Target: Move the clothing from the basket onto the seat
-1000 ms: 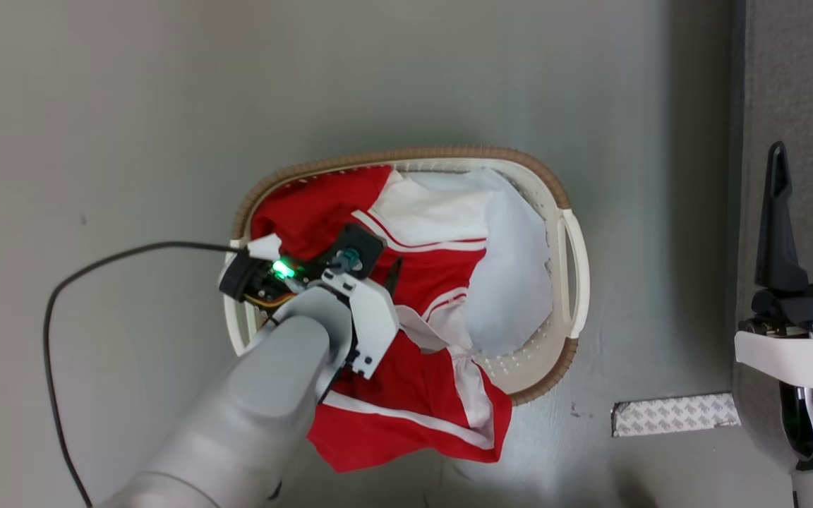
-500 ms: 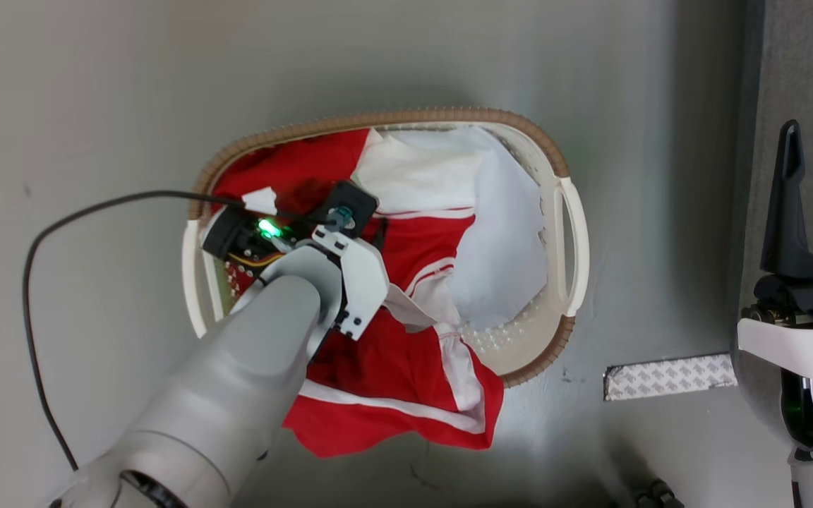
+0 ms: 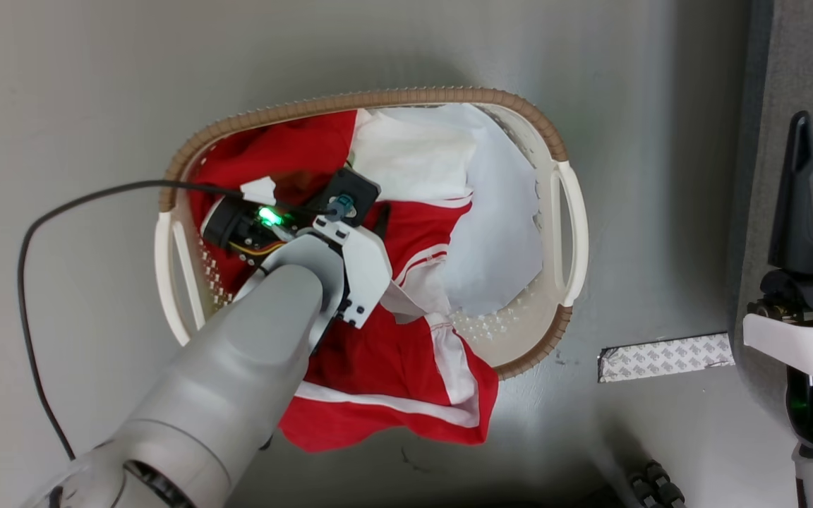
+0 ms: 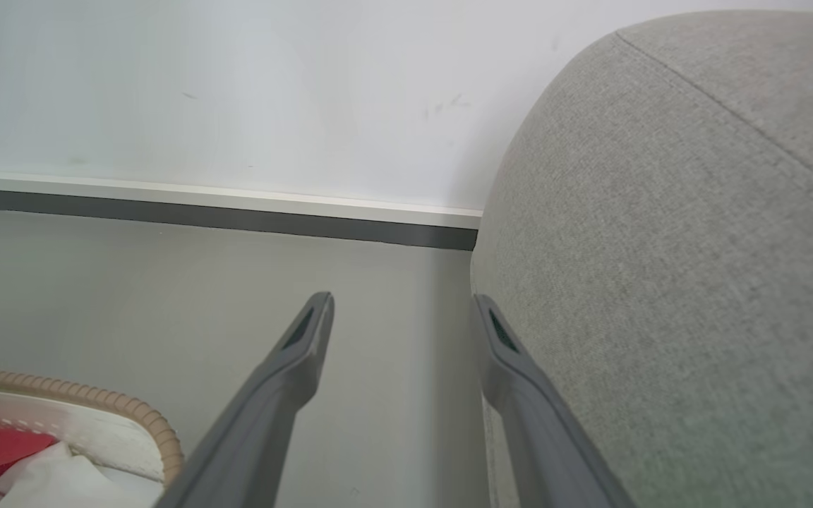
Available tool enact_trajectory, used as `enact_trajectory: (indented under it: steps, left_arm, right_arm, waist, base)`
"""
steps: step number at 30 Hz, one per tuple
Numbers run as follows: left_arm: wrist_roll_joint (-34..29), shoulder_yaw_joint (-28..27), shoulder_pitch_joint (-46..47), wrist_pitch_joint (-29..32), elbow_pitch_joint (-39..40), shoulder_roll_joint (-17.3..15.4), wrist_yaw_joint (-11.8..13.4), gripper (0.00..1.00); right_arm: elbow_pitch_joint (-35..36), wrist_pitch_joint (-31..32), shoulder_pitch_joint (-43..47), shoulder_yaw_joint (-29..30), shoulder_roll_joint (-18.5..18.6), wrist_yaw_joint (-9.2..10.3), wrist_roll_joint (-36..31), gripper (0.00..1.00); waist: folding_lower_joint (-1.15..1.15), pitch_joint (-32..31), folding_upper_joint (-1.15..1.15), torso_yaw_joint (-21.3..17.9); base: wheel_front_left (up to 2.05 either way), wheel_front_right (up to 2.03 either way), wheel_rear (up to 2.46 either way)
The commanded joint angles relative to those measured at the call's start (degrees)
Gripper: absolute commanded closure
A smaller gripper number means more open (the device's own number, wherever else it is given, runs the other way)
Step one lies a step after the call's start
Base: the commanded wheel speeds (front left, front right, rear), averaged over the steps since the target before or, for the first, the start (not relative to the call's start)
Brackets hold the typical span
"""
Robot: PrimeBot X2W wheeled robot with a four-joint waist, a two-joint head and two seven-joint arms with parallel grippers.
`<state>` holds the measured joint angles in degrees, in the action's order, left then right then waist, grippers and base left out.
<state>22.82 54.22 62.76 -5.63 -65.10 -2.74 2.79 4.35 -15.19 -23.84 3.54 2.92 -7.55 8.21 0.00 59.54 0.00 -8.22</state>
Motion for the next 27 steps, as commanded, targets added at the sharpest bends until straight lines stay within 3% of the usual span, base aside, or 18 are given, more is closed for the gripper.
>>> enact_trajectory:
  steps: [1,4,5,6,7,8,19,27]
  left_arm:
    - [1.0,0.3,0.8,-0.7,-0.1,-0.3,0.3,0.00]
    - [1.6,0.7,1.1,-1.2,0.5,-0.3,0.7,0.00]
    - [1.8,1.0,1.2,-1.4,0.7,-0.3,0.7,0.10]
    - [2.0,1.2,1.2,-1.8,1.0,-0.3,0.8,0.27]
    - [2.0,1.6,1.3,-2.1,1.2,-0.3,0.9,0.65]
    - [2.3,1.9,1.2,-2.5,1.4,-0.3,0.8,0.97]
    - [7.5,4.1,-0.6,-6.0,4.4,-0.3,0.3,1.00]
    - [12.3,4.5,-6.4,-9.2,9.3,-0.3,-0.2,1.00]
  right_arm:
    - [0.0,0.1,0.0,0.6,0.0,0.12,-0.3,0.00]
    - [-0.1,0.1,0.5,0.8,0.0,0.12,-0.6,0.00]
    - [-0.1,0.1,0.6,0.9,0.0,0.12,-0.6,0.00]
    - [-0.1,0.1,0.7,0.9,0.0,0.12,-0.4,0.00]
    - [-0.1,0.1,0.7,0.9,0.0,0.13,-0.4,0.00]
    - [-0.2,0.1,0.8,0.8,0.0,0.13,-0.5,0.00]
    - [-1.1,0.1,-0.1,1.2,0.0,0.13,-1.4,0.00]
    - [-3.9,0.1,3.0,2.6,0.0,0.12,-1.8,0.00]
  waist:
    - [0.00,0.5,0.00,0.0]
    - [0.00,0.8,0.00,0.1]
    - [0.00,0.9,0.00,0.2]
    - [0.00,1.0,0.00,0.2]
    - [0.00,1.0,0.00,0.2]
    - [0.00,1.0,0.00,0.3]
    - [0.00,-2.5,0.00,2.1]
    - [0.00,-12.9,0.00,5.8]
  base:
    - [0.00,0.00,0.00]
    - [0.00,0.00,0.00]
    - [0.00,0.00,0.00]
    - [0.00,0.00,0.00]
    - [0.00,0.00,0.00]
    - [0.00,0.00,0.00]
    - [0.00,0.00,0.00]
    - [0.00,0.00,0.00]
